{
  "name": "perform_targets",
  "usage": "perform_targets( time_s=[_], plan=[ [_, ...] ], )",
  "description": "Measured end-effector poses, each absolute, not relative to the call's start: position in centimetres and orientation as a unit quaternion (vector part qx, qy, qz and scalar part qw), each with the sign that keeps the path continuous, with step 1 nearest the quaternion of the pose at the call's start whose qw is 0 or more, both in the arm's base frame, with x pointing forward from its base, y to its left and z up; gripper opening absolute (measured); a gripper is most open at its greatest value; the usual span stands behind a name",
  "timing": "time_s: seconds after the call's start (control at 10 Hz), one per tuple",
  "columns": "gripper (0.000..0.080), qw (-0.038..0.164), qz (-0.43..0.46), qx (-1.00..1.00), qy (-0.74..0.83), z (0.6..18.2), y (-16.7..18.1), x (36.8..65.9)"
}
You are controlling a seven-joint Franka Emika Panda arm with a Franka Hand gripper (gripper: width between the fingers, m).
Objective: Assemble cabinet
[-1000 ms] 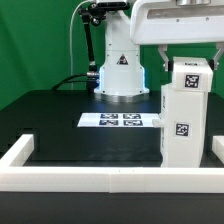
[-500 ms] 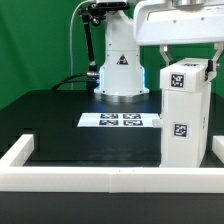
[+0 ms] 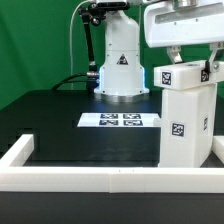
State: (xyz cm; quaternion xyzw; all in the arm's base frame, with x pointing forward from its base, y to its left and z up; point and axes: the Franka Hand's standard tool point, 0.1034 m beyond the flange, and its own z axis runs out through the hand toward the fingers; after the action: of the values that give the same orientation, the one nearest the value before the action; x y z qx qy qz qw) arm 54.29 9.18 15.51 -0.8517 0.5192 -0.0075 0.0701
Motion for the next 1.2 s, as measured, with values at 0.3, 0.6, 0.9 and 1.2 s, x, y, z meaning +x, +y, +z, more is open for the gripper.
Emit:
perform_targets(
  time_s=[0.3, 0.6, 0.9, 1.2],
  plan=[
    [0.0561, 0.080, 0.007, -0.778, 0.623, 15.5, 9.4, 54.3],
    [0.0773, 0.080, 0.007, -0.781, 0.619, 15.5, 9.5, 54.3],
    [0.0798, 0.085, 0.014, -0.778, 0.623, 16.4, 9.6, 54.2],
    [0.0797, 0.098, 0.021, -0.777, 0.622, 17.8, 9.8, 54.4]
  ],
)
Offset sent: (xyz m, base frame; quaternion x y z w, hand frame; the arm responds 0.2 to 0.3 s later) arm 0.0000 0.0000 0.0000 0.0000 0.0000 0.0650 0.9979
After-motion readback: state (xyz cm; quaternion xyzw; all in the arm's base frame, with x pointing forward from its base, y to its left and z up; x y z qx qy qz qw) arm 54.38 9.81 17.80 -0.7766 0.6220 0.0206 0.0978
